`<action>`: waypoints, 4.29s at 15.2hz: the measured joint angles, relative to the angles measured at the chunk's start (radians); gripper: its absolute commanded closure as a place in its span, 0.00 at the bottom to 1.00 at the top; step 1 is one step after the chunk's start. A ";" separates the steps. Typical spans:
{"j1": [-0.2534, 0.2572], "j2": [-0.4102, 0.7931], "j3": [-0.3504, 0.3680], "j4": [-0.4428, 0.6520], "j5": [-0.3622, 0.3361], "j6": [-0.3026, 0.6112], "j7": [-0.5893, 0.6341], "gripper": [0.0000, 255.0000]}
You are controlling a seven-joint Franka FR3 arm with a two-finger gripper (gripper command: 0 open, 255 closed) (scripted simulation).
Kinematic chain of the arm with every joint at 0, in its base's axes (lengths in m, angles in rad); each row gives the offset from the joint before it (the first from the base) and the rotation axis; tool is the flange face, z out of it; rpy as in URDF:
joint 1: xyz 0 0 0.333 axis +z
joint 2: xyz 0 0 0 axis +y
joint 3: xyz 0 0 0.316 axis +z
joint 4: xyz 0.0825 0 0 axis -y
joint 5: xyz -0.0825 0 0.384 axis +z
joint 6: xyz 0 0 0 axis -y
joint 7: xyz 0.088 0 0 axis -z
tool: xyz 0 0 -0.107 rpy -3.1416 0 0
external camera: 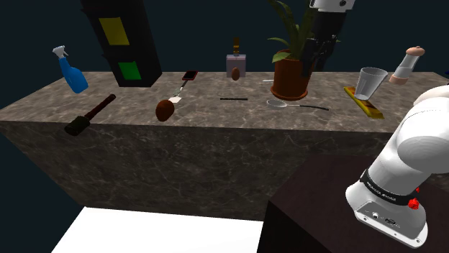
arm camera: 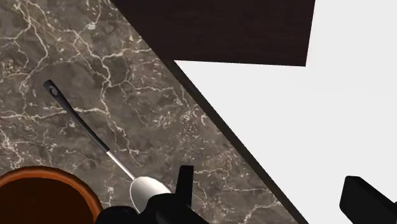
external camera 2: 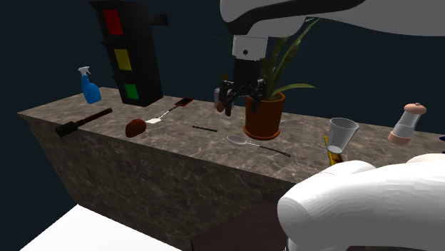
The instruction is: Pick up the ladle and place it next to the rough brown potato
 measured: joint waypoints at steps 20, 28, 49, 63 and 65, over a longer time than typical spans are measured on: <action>0.047 0.297 -0.339 -0.260 -0.349 0.656 -0.790 0.00; 0.058 0.406 -0.378 -0.283 -0.364 0.810 -0.839 0.00; 0.054 0.402 -0.378 -0.279 -0.364 0.794 -0.842 1.00; 0.055 0.278 -0.342 -0.174 -0.346 0.565 -0.850 1.00; 0.055 0.261 -0.336 -0.155 -0.342 0.530 -0.851 1.00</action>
